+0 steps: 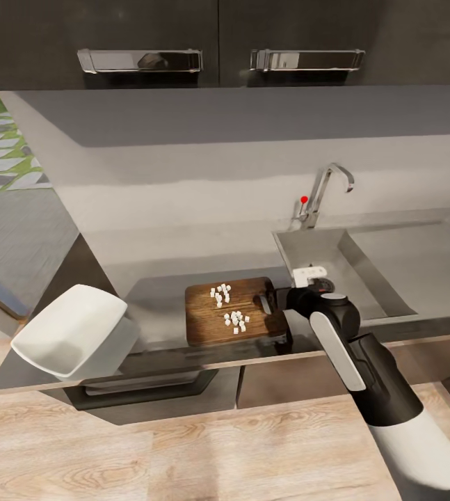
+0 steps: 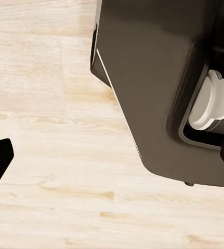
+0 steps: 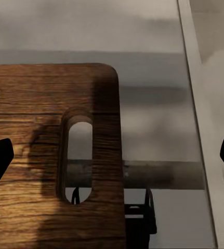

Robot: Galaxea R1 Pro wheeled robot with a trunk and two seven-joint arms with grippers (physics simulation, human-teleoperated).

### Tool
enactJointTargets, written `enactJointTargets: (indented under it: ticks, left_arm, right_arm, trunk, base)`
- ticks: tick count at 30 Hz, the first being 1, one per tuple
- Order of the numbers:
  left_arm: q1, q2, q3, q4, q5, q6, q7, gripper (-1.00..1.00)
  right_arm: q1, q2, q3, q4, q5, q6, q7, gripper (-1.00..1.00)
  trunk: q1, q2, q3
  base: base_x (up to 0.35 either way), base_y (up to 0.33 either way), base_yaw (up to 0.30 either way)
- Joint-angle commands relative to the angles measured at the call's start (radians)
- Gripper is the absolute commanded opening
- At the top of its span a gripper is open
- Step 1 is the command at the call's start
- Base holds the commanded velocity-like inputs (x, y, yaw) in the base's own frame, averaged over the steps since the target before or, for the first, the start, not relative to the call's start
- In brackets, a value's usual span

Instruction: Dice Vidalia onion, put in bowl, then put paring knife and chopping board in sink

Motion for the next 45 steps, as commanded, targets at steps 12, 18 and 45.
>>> enactJointTargets:
  ticks: [12, 18, 45]
  left_arm:
    - [0.001, 0.000, -0.001, -0.003, 0.010, 0.003, 0.001, 1.00]
    - [0.001, 0.000, -0.001, -0.002, 0.010, 0.003, 0.001, 1.00]
    - [0.001, 0.000, -0.001, -0.001, 0.010, 0.003, 0.001, 1.00]
  right_arm:
    - [-0.001, 0.002, 0.002, 0.018, -0.002, 0.001, -0.007, 1.00]
    - [-0.001, 0.001, 0.002, 0.031, -0.001, 0.001, -0.006, 1.00]
    - [-0.001, 0.007, 0.004, 0.064, -0.001, 0.000, -0.006, 1.00]
  trunk:
    - [0.001, -0.002, -0.015]
    - [0.001, -0.002, -0.025]
    - [0.001, -0.002, -0.069]
  base:
    - [0.000, 0.000, 0.000]
    - [0.000, 0.000, 0.000]
    - [0.033, -0.017, 0.000]
